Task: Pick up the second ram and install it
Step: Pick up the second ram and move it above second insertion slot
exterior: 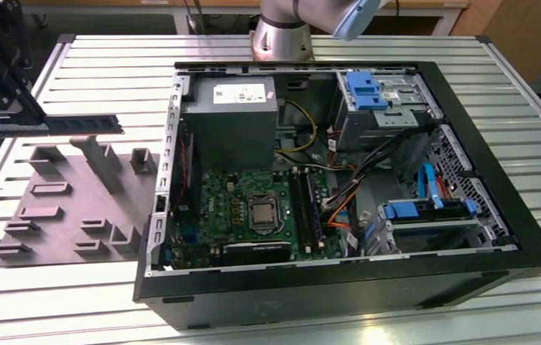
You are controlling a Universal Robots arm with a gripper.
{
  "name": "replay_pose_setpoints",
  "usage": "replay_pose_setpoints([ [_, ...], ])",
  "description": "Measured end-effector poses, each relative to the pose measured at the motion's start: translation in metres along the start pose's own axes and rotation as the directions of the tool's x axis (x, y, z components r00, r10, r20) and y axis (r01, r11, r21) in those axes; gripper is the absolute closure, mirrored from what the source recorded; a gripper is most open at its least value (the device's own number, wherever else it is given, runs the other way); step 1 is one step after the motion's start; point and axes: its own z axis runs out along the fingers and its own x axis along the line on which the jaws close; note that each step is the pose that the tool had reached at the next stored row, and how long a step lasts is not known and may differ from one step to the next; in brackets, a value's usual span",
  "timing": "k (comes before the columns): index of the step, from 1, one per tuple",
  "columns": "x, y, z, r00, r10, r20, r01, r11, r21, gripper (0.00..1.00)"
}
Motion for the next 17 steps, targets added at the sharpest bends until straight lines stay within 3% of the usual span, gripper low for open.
replay_pose_setpoints([
  [17, -0.0007, -0.0160, -0.0004, 1.0000, 0.000, -0.0001, 0.000, 1.0000, 0.0000, 0.89],
])
